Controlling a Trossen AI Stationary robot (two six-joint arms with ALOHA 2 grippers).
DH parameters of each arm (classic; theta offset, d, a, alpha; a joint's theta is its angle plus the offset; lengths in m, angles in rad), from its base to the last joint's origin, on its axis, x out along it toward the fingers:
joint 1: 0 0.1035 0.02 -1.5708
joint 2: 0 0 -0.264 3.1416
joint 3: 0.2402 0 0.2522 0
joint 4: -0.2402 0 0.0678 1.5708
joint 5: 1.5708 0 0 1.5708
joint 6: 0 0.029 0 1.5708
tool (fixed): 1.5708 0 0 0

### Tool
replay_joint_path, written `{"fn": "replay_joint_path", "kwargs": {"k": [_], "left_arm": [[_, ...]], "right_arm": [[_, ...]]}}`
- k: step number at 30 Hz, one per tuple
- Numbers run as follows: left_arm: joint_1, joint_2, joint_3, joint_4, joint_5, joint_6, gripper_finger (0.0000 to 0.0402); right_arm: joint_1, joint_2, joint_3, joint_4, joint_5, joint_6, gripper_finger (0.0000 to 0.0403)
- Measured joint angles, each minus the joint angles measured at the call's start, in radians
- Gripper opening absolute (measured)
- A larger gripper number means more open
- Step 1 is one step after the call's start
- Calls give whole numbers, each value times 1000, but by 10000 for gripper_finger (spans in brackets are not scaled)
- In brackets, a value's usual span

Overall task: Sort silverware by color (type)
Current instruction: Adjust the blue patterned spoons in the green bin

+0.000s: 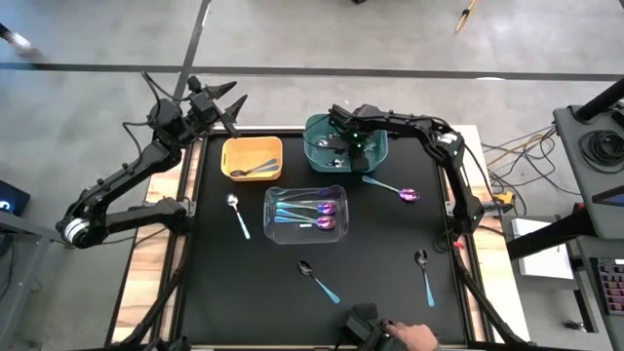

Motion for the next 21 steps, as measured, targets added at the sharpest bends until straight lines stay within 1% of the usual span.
{"fn": "replay_joint_path", "kwargs": {"k": [3,5,15,21], "left_arm": [[0,0,0,0,0,0,194],[0,0,0,0,0,0,194],[0,0,0,0,0,-2,194],[0,0,0,0,0,-3,194]], "right_arm": [[1,-3,0,3,1,-3,40],[1,-3,0,1,3,-4,23],[0,-28,2,-5,14,21,28],[0,-31,37,0,1,101,28]]}}
